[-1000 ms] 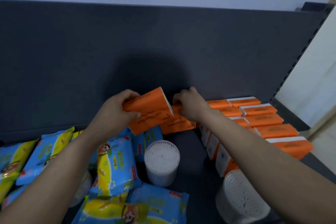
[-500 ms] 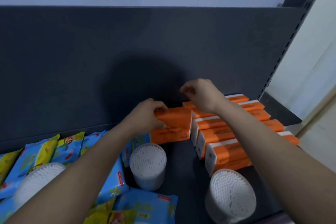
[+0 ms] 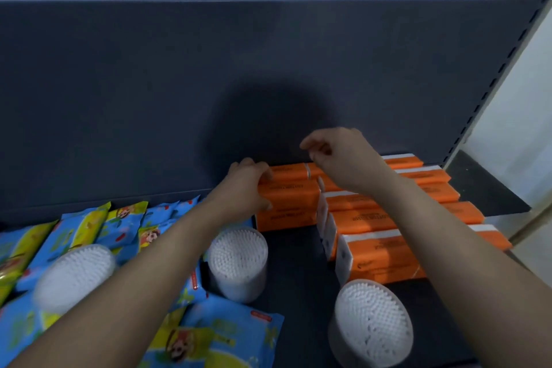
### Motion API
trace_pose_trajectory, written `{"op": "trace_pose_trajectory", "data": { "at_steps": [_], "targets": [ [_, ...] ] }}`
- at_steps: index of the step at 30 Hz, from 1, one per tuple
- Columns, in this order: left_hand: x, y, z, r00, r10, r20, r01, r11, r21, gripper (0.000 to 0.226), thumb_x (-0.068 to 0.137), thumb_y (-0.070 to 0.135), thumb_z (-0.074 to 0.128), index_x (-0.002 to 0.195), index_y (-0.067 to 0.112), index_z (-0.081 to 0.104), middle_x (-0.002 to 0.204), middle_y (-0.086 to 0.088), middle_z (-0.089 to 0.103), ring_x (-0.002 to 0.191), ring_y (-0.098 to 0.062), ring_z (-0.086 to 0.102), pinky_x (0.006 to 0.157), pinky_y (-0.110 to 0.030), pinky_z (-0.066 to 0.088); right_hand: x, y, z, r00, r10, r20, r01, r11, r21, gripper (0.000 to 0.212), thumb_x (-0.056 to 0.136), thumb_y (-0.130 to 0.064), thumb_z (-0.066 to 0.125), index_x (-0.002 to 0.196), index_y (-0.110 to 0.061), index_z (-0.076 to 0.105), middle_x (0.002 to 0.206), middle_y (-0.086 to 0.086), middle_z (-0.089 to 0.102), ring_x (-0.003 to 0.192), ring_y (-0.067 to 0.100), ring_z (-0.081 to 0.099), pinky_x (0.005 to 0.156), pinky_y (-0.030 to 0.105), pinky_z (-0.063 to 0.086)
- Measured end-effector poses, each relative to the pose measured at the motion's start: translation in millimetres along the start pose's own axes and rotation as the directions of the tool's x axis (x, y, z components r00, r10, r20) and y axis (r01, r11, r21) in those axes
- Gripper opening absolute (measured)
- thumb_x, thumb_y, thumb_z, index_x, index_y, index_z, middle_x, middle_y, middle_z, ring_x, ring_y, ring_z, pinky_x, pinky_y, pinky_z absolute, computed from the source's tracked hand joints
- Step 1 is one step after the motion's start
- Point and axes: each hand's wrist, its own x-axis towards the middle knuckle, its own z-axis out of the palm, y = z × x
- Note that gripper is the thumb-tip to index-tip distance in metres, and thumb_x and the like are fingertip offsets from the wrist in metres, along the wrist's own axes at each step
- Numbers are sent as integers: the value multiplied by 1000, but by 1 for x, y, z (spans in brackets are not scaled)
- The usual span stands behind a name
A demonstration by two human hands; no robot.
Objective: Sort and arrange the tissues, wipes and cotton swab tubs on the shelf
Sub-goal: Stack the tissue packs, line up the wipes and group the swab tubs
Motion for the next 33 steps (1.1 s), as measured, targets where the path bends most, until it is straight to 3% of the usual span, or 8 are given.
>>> {"op": "trace_pose_trajectory", "data": {
  "at_steps": [3, 7, 11, 16, 19, 24, 28, 33],
  "targets": [
    [-20, -8, -18, 984, -6, -181, -7, 997, -72, 35, 77, 10, 69, 111, 14, 61, 107, -6, 55, 102, -19, 54, 87, -26, 43, 5, -13, 10, 997, -55, 46, 55, 998, 8, 29, 90, -10, 54, 115, -16, 66, 106, 3, 69, 98, 16, 62, 84, 22, 44],
    [-54, -30, -44, 933, -106, -344, 33, 977, -209, 21, 78, 4, 67, 96, 14, 65, 94, -5, 64, 85, -18, 61, 83, -32, 50, 10, -38, 25, 981, -158, 110, 159, 987, -5, 27, 89, -15, 59, 115, -16, 66, 103, 4, 70, 99, 18, 62, 88, 26, 46],
    [-85, -61, -62, 905, -183, -384, 82, 961, -265, 17, 79, 1, 66, 88, 16, 64, 88, -7, 66, 81, -23, 63, 80, -34, 51, 16, -71, 42, 960, -212, 182, 220, 975, -24, 29, 86, -20, 63, 115, -16, 66, 106, 4, 70, 101, 20, 63, 91, 31, 48],
    [-126, -112, -80, 873, -278, -402, 172, 945, -279, 14, 79, 1, 66, 87, 12, 64, 85, -9, 68, 77, -24, 63, 70, -23, 47, 24, -122, 71, 919, -236, 315, 270, 961, -67, 38, 87, -28, 63, 123, -16, 61, 117, 5, 65, 108, 21, 59, 94, 33, 47],
    [-148, -151, -89, 861, -315, -399, 213, 936, -281, 15, 79, 2, 66, 84, 15, 62, 81, -9, 66, 72, -21, 58, 72, -28, 47, 26, -155, 94, 884, -184, 430, 261, 957, -126, 49, 87, -35, 63, 131, -16, 54, 125, 6, 60, 112, 23, 56, 95, 32, 46],
    [-163, -211, -101, 890, -379, -254, 333, 920, -205, 20, 82, 8, 66, 102, 7, 63, 93, -7, 63, 80, -23, 58, 73, -32, 49, 23, -190, 135, 806, 74, 587, 169, 922, -349, 71, 83, -52, 63, 138, -12, 43, 140, 9, 49, 125, 27, 48, 97, 32, 42],
    [-150, -237, -105, 914, -403, -48, 398, 914, -83, 44, 84, 26, 66, 124, 10, 54, 120, -11, 58, 103, -26, 58, 79, -30, 44, 19, -197, 155, 791, 278, 546, 20, 879, -476, 86, 74, -53, 70, 140, -9, 35, 142, 14, 44, 131, 30, 41, 103, 36, 41],
    [-132, -246, -101, 869, -464, 171, 457, 886, 84, 74, 81, 44, 67, 135, 4, 36, 135, -13, 48, 116, -28, 51, 89, -35, 44, 10, -199, 165, 723, 483, 494, -174, 819, -547, 96, 73, -55, 71, 143, -6, 28, 141, 12, 47, 128, 30, 47, 101, 35, 43]
  ]
}}
